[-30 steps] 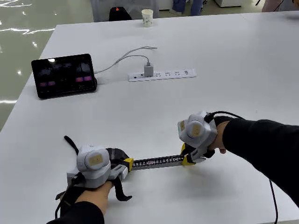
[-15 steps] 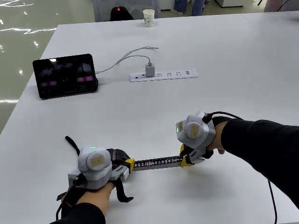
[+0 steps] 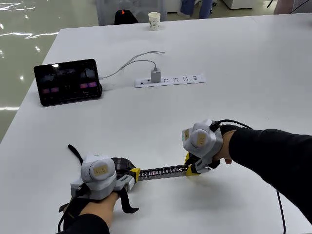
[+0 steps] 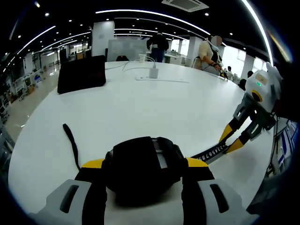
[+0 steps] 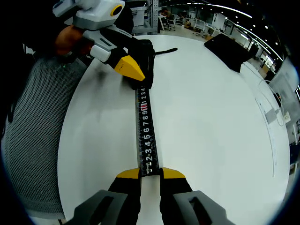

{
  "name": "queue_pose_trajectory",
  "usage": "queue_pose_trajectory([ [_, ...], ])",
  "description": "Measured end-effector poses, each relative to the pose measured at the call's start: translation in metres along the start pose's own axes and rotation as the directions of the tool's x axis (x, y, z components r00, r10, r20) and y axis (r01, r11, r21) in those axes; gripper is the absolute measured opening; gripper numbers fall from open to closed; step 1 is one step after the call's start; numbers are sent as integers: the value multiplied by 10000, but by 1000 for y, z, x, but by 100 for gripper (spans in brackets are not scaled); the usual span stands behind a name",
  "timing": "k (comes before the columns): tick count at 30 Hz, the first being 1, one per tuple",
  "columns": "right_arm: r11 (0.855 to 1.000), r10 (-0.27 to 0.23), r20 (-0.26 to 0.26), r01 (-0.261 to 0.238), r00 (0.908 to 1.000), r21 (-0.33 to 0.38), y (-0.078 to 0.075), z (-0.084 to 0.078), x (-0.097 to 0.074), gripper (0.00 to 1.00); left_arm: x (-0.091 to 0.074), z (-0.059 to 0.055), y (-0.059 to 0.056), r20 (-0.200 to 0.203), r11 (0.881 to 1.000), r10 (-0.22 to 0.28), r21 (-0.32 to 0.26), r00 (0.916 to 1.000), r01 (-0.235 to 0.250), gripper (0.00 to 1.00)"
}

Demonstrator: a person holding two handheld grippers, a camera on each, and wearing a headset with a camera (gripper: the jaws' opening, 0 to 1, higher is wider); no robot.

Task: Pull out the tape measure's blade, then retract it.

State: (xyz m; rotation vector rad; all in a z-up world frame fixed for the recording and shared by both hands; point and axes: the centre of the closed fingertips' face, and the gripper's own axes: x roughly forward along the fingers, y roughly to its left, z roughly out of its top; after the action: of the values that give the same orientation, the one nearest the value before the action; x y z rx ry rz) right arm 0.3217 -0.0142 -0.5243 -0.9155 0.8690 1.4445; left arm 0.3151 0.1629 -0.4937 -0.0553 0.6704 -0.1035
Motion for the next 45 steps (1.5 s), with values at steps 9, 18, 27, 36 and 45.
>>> queue_pose_trajectory([
  [9,10000,41,52,-41,10000,-29,1,5,3,11,0,0,0,-5,10000,15,-22,10000,-15,59],
  [18,10000,12,69,-13,10000,53,1,10,5,11,0,0,0,-13,10000,12,-24,10000,-12,59],
  [27,9998,-37,204,34,9998,177,1,13,6,11,0,0,0,-4,10000,-4,-9,10000,4,59],
  [36,9996,-59,347,48,9994,295,1,19,9,11,-1,0,0,1,10000,-14,-17,10000,14,59],
  [45,9995,-73,486,58,9988,306,1,24,13,11,-1,0,0,2,10000,-5,-13,10000,5,59],
])
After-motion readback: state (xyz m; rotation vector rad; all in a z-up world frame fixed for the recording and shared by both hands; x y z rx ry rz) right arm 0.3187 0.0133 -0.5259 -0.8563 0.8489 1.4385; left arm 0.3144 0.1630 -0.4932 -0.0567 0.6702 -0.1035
